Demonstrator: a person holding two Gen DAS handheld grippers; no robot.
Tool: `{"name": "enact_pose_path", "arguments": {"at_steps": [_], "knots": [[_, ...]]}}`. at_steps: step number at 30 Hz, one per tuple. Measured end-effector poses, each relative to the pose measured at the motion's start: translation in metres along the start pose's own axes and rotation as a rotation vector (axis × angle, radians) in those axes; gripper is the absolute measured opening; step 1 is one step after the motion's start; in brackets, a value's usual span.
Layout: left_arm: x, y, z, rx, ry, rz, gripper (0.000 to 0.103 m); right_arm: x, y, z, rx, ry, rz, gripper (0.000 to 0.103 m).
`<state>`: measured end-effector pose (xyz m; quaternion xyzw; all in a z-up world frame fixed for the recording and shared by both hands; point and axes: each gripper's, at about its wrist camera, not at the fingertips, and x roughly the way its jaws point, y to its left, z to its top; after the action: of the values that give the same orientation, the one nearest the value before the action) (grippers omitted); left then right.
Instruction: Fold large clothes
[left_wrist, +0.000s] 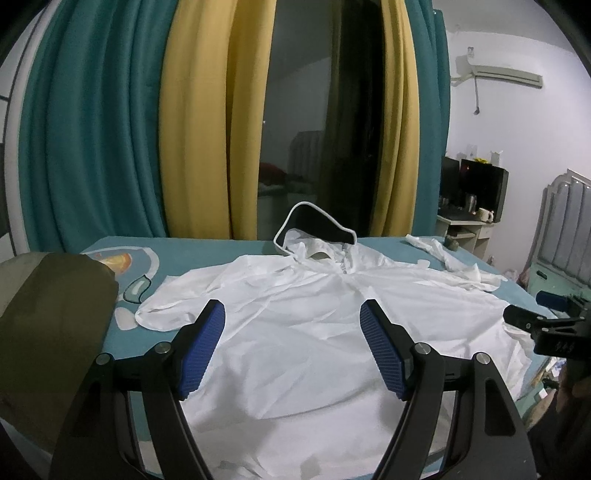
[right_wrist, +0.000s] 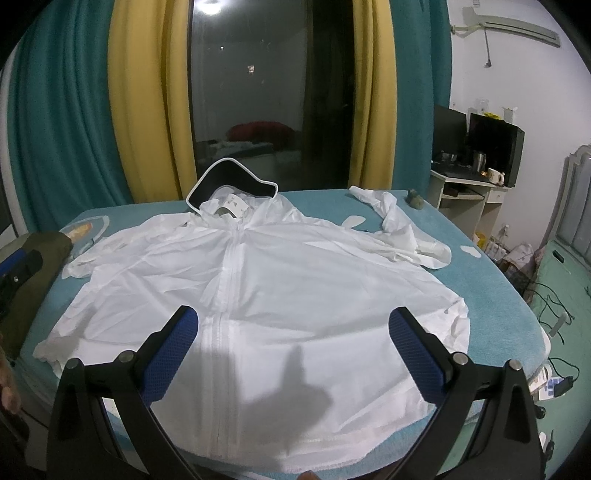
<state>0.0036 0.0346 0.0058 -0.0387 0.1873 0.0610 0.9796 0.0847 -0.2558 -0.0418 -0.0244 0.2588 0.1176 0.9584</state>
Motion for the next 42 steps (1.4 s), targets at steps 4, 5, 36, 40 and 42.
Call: {"name": "enact_pose_path", "arguments": {"at_steps": [4,5,36,40,42], "knots": [[0.016,0.011,0.002,-0.005,0.027,0.016,0.078,0.013,0.008,0.01,-0.026,0.015,0.017,0.102],[0.02,0.014,0.002,-0.007,0.033,0.018,0.078,0.018,0.011,0.013,-0.032,0.021,0.024,0.102],[0.119,0.157,0.0,-0.141,0.217,0.119,0.078,0.208,0.149,0.097,-0.323,0.243,0.288,0.101],[0.124,0.173,-0.001,-0.158,0.229,0.137,0.078,0.254,0.159,0.114,-0.28,0.299,0.338,0.095],[0.128,0.181,-0.001,-0.167,0.233,0.154,0.078,0.274,0.165,0.122,-0.267,0.325,0.357,0.09]]}}
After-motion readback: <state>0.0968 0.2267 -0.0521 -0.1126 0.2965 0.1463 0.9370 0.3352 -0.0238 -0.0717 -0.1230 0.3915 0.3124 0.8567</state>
